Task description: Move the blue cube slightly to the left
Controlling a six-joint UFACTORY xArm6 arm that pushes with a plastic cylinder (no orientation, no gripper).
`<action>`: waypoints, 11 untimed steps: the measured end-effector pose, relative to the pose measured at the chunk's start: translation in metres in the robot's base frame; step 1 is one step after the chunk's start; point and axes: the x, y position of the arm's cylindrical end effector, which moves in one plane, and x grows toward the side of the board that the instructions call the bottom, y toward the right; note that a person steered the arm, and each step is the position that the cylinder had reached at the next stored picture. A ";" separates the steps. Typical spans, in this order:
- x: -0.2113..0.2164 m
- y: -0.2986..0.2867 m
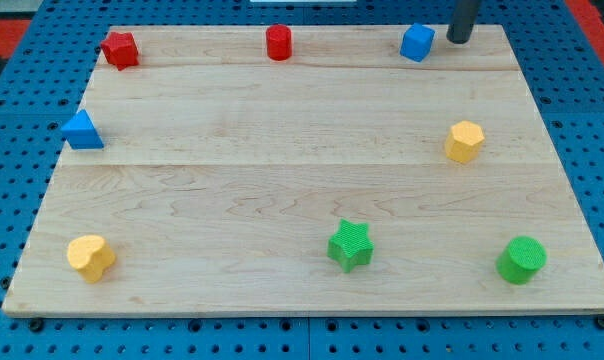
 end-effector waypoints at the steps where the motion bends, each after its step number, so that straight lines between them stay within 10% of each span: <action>1: 0.000 -0.009; 11: 0.003 -0.020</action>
